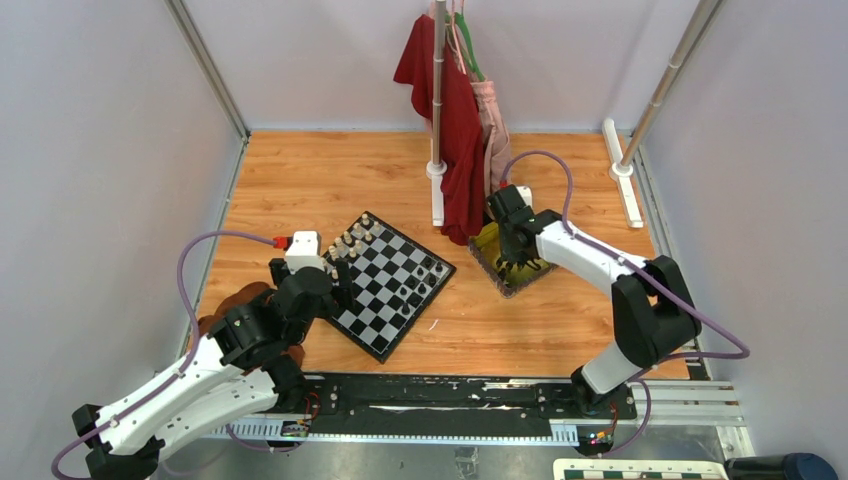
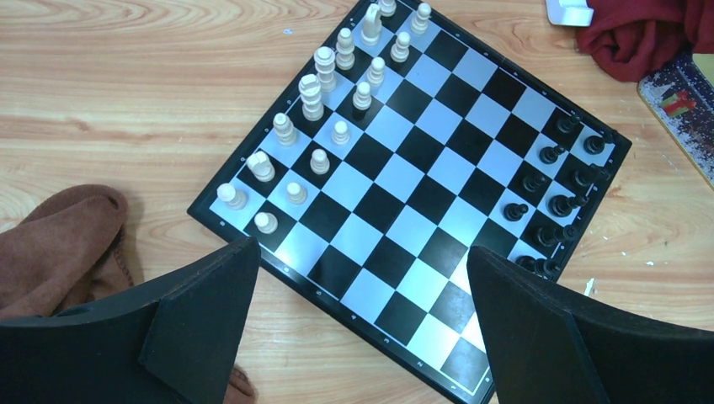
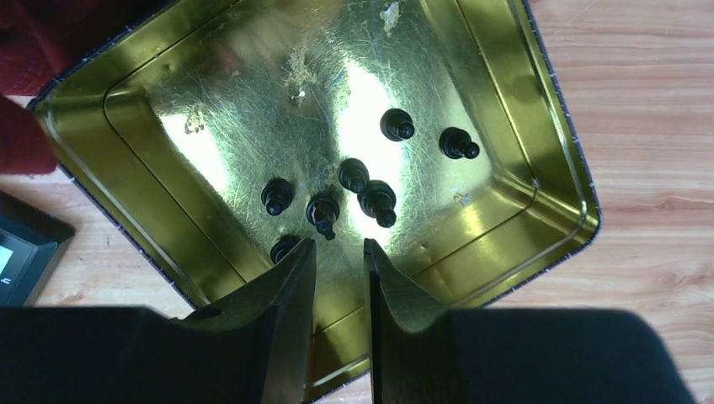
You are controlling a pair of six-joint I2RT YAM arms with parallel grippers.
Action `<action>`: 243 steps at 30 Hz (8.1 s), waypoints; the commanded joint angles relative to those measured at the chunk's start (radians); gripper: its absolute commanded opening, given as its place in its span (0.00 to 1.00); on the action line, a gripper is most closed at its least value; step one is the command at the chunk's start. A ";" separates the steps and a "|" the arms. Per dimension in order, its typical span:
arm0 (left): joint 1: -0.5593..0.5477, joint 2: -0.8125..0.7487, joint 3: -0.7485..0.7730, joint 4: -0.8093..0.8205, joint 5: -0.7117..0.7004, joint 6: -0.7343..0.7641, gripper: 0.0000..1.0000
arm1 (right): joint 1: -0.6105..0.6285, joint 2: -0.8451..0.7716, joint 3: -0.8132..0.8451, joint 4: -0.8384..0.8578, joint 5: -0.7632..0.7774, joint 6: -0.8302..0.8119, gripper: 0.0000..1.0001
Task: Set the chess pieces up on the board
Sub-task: Pick up the chess piece from the storage box, then place the chess piece on the chessboard, then pick up the chess piece from the storage box.
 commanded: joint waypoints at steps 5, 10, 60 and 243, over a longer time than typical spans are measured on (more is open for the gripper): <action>-0.013 0.005 -0.006 -0.006 -0.025 -0.014 1.00 | -0.036 0.071 0.010 0.023 -0.056 -0.019 0.31; -0.013 0.008 -0.007 -0.006 -0.027 -0.015 1.00 | -0.048 0.095 0.014 0.034 -0.071 -0.024 0.30; -0.015 -0.020 0.011 -0.061 -0.106 -0.063 1.00 | 0.307 -0.168 0.119 -0.145 -0.051 -0.089 0.00; 0.360 0.124 0.175 0.109 0.178 0.236 1.00 | -0.143 0.100 0.035 -0.004 -0.118 0.016 0.37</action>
